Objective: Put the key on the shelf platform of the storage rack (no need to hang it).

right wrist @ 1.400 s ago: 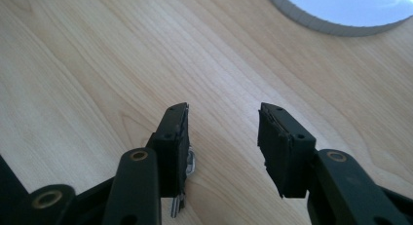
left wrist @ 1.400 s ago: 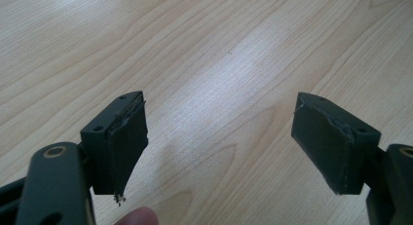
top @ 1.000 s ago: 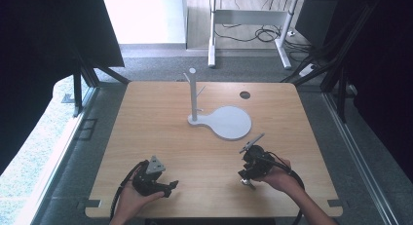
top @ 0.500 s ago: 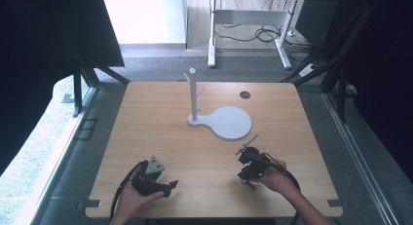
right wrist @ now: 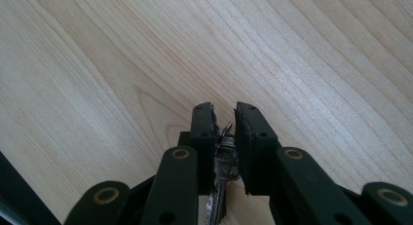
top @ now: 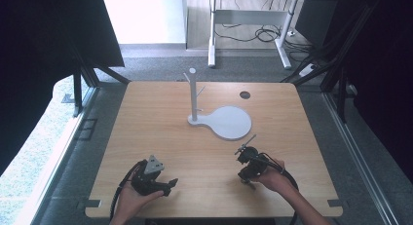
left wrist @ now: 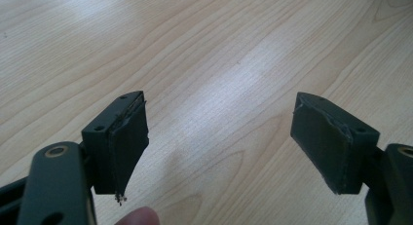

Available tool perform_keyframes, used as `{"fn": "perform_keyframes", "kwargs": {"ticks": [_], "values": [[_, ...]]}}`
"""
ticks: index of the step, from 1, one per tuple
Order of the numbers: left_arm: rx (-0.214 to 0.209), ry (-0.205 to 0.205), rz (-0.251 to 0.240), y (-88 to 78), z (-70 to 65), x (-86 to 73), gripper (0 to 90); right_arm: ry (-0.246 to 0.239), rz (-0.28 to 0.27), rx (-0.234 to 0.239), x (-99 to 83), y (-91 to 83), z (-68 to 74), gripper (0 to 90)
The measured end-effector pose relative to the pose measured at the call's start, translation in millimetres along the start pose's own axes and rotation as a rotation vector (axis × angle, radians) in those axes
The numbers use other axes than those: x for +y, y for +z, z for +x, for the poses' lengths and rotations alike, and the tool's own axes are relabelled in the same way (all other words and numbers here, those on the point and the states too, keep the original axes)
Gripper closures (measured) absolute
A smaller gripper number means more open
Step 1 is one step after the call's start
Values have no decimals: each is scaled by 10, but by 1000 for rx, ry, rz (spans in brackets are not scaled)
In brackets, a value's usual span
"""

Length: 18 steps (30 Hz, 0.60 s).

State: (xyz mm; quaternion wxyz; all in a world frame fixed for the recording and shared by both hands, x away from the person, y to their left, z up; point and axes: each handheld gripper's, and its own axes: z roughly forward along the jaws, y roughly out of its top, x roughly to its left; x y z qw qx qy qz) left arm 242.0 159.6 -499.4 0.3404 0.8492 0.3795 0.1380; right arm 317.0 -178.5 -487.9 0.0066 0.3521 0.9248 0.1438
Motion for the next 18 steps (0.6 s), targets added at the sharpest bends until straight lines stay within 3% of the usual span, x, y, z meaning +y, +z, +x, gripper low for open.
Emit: {"fn": "perform_keyframes", "kwargs": {"ticks": [18], "values": [[0,1,4,5,3,-2,215,-11,38,-13,38,78,29,850]]}}
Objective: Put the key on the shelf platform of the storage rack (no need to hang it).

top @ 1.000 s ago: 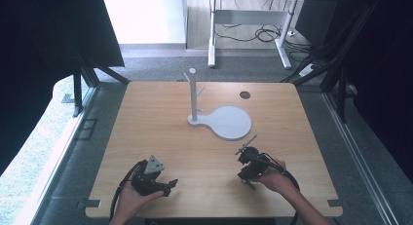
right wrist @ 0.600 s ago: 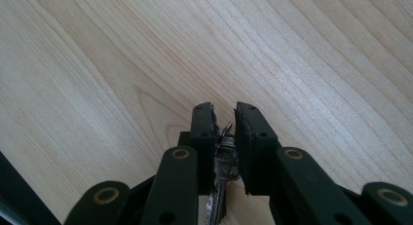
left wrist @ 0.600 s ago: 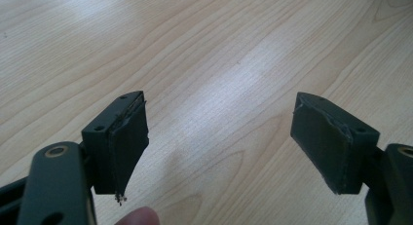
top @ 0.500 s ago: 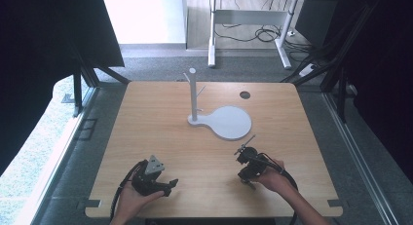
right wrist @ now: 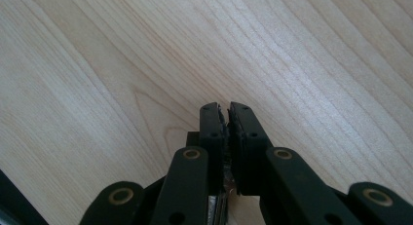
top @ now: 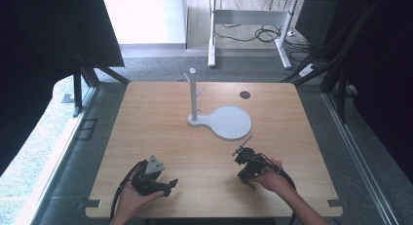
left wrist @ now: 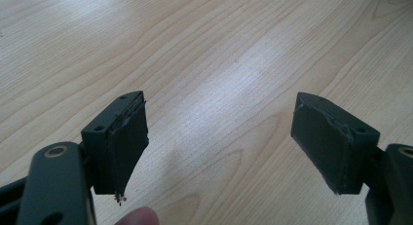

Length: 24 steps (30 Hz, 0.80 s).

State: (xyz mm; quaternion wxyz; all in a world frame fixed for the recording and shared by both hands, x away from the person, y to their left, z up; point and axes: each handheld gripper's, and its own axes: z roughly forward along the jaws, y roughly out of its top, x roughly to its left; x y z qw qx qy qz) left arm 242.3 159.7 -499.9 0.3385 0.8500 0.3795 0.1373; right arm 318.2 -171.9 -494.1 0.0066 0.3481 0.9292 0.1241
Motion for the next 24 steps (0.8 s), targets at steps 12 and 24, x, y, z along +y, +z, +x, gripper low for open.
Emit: {"fn": "perform_keyframes", "kwargs": {"ticks": [12,24], "values": [[3,0,4,4,7,-2,215,-20,28,7,5,18,26,887],[3,2,8,10,12,-6,215,-37,42,17,17,-47,33,895]]}}
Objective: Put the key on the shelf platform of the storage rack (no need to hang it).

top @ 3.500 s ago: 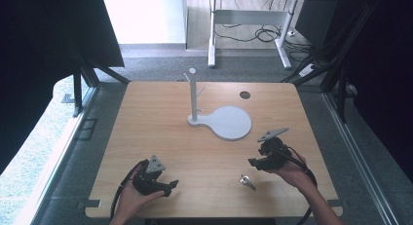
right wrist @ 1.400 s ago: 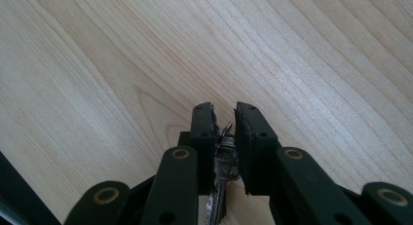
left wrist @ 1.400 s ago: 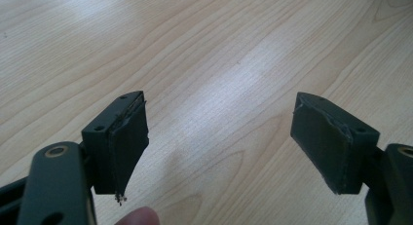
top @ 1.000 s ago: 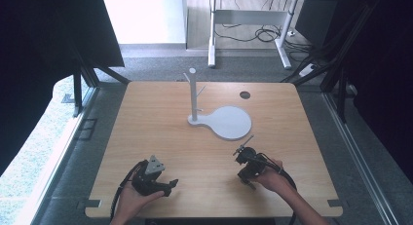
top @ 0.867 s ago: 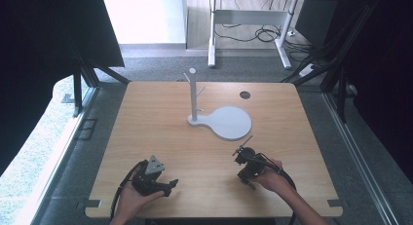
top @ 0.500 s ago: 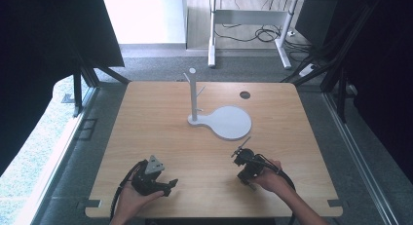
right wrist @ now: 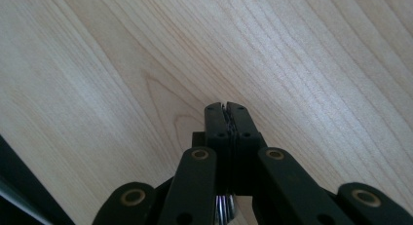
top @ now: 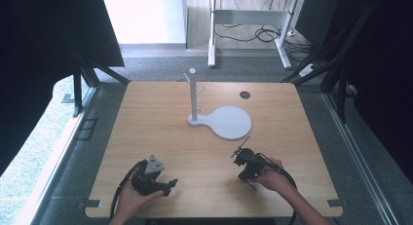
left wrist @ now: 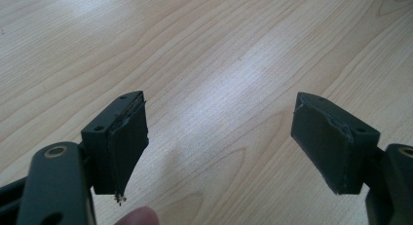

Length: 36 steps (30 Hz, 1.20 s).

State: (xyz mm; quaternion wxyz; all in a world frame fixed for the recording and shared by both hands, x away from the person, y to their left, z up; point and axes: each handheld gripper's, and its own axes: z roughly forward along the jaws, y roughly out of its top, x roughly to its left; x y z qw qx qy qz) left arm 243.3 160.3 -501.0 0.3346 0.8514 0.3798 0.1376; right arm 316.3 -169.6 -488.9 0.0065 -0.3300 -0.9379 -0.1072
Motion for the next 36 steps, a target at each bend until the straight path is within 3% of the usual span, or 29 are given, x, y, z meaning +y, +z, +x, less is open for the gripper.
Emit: {"fn": "perform_keyframes", "kwargs": {"ticks": [7,21,36], "values": [[1,-1,0,0,6,-3,215,-12,-19,3,-17,-145,-15,897],[-2,1,-5,-7,1,3,215,-27,-86,-37,0,-512,-18,898],[-6,0,-6,-7,0,5,215,-10,-146,-44,-1,-704,-151,898]]}}
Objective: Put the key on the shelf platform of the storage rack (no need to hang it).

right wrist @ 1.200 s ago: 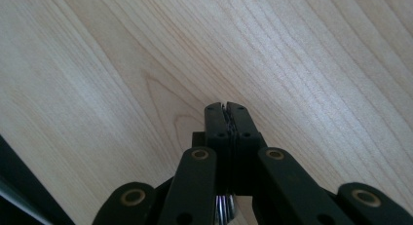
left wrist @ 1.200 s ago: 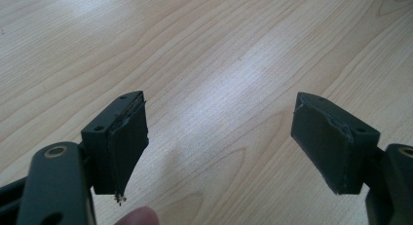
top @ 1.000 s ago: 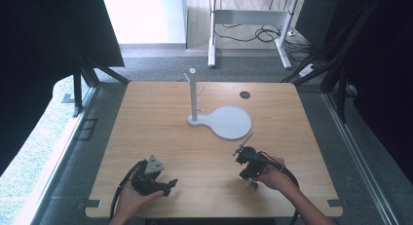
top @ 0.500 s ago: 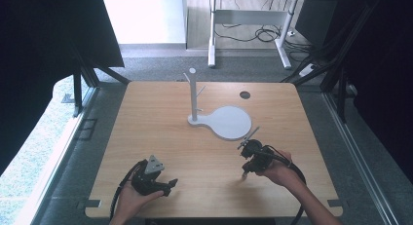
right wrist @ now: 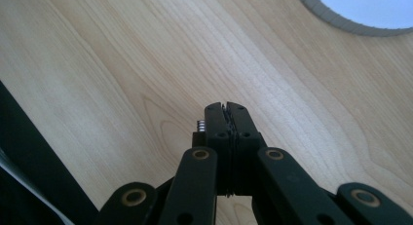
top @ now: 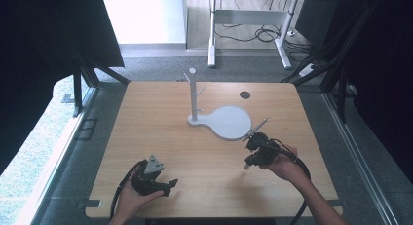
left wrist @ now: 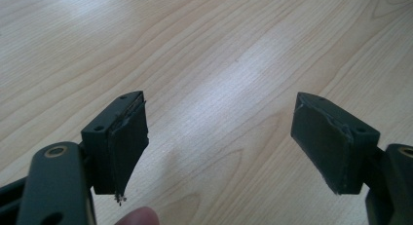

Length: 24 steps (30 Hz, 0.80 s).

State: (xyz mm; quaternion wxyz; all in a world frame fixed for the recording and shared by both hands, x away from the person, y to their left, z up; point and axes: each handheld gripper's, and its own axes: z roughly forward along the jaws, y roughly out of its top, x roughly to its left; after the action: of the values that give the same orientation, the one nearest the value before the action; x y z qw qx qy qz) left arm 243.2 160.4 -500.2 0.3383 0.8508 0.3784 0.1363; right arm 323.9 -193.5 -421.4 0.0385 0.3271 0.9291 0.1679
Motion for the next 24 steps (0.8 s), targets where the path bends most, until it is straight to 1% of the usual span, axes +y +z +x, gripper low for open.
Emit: {"fn": "perform_keyframes", "kwargs": {"ticks": [9,12,16,24], "values": [[0,0,-1,-2,8,-3,215,7,-26,-13,59,-105,-57,898],[-3,-1,-1,-3,12,-4,216,15,-44,-1,77,-143,-100,898],[-5,-3,-3,-3,18,-7,216,21,-58,-7,101,-181,-149,898],[-5,-3,-2,-1,20,-8,215,27,-56,-18,146,-213,-223,898]]}}
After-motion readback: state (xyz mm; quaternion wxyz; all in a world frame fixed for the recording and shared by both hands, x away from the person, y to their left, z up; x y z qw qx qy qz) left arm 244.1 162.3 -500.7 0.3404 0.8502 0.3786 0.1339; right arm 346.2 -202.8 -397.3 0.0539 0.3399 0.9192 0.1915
